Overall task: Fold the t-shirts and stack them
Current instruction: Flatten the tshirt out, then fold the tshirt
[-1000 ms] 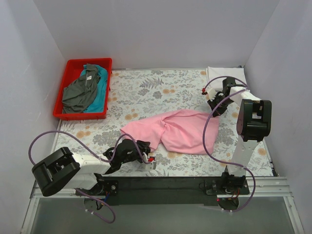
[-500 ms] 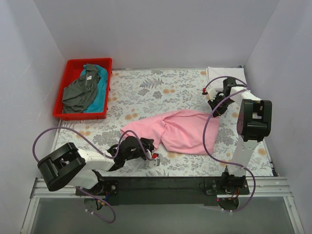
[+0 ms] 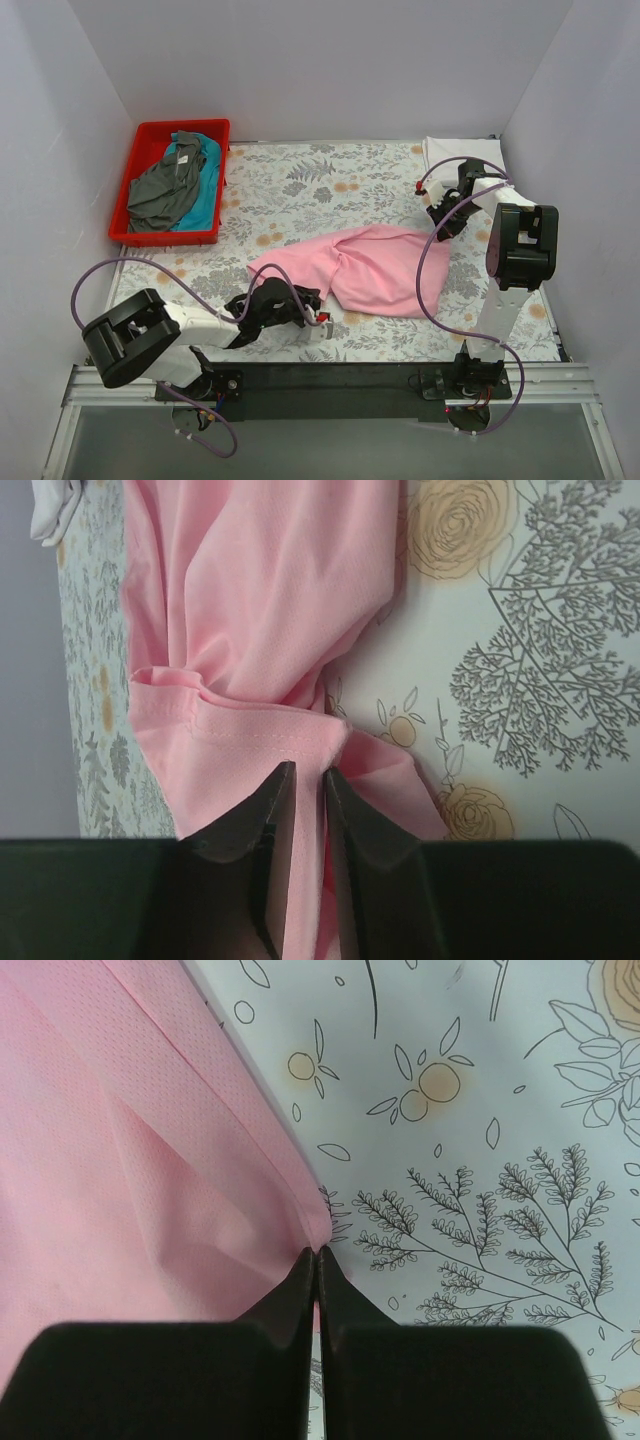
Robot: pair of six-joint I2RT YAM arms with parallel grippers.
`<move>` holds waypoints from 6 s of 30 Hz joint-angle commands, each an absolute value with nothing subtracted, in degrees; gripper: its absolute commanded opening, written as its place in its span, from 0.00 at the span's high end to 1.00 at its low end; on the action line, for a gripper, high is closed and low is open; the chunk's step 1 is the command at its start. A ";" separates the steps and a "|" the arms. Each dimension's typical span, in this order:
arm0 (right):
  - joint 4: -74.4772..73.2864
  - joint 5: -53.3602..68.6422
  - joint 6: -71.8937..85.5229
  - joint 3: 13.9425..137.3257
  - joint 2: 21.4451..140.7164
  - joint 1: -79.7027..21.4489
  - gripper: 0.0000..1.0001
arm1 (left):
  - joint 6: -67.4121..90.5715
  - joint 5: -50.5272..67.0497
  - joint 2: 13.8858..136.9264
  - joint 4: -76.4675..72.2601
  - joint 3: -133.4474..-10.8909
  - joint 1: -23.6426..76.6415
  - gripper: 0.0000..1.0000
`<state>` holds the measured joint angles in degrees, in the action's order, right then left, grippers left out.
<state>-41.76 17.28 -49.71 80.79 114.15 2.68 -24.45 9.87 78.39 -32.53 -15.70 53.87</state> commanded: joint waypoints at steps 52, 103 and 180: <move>-39.75 16.80 -44.13 109.25 85.98 4.48 0.99 | 25.76 17.84 74.35 9.93 -85.83 11.08 1.00; 2.97 28.04 -52.56 39.83 41.73 4.39 0.99 | 29.97 20.04 52.18 15.48 -55.47 6.77 1.00; -7.64 22.59 -81.20 45.79 84.21 6.50 0.65 | 15.30 26.19 71.20 40.59 -46.66 22.50 0.85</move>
<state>-3.33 24.34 -77.76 44.23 86.59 6.26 20.56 21.93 73.19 33.47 -43.03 22.28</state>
